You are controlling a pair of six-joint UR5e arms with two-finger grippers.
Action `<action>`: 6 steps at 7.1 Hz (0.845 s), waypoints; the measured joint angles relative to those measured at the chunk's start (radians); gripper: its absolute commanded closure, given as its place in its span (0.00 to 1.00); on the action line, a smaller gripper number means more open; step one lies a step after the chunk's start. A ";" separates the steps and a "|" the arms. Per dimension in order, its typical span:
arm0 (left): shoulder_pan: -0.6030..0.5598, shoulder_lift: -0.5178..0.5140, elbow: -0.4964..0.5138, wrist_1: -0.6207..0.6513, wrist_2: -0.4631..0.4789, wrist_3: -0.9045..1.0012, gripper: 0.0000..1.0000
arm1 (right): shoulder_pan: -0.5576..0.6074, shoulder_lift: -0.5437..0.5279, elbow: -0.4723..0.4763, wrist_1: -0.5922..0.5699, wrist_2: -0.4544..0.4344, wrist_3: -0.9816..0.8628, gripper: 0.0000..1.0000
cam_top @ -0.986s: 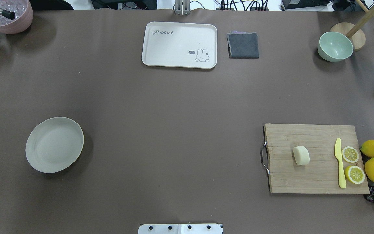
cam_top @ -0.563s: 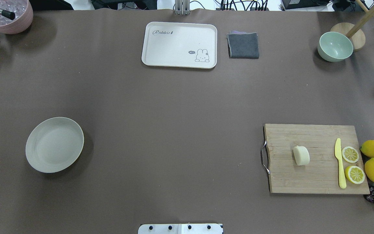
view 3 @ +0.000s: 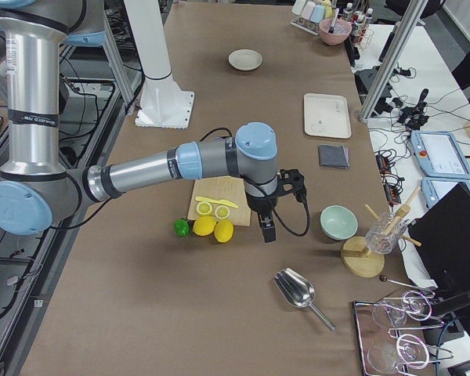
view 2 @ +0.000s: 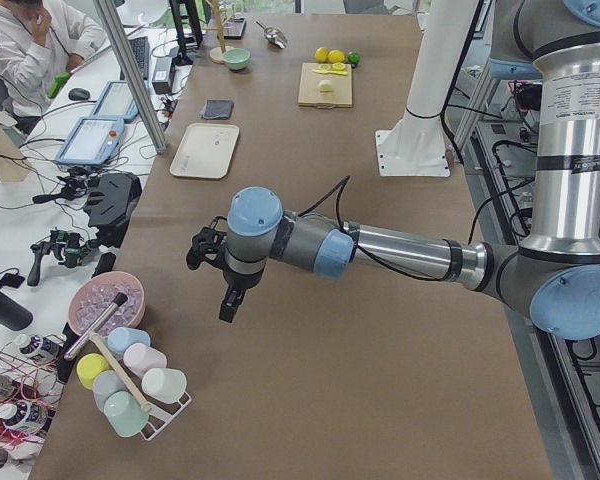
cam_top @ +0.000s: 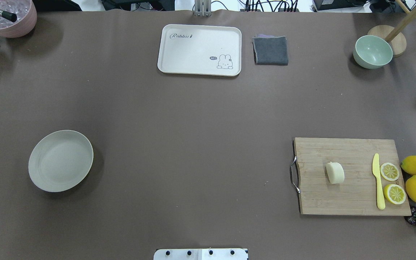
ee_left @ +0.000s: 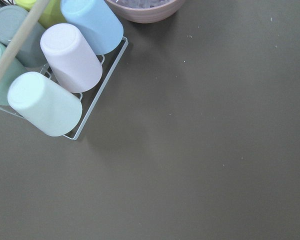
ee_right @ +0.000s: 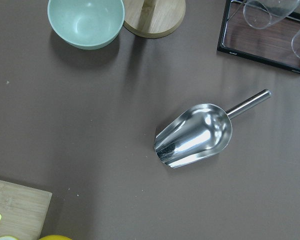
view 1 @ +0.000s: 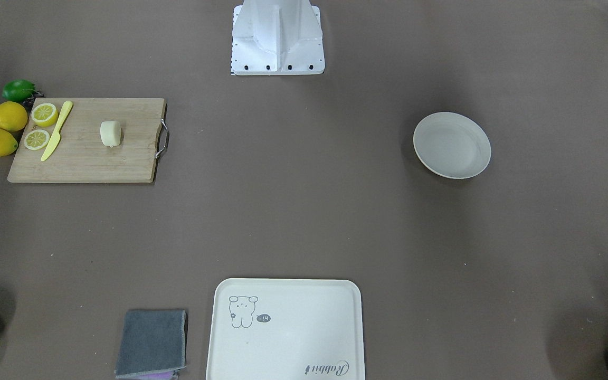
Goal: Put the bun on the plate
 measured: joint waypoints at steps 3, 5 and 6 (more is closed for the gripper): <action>0.002 -0.009 0.007 -0.093 -0.062 -0.014 0.02 | 0.004 -0.019 0.014 0.013 0.064 -0.002 0.00; 0.034 -0.024 0.004 -0.121 -0.078 -0.019 0.02 | 0.003 -0.019 0.022 0.014 0.071 0.004 0.00; 0.080 -0.031 0.003 -0.123 -0.080 -0.032 0.01 | -0.004 -0.017 0.022 0.014 0.076 0.025 0.00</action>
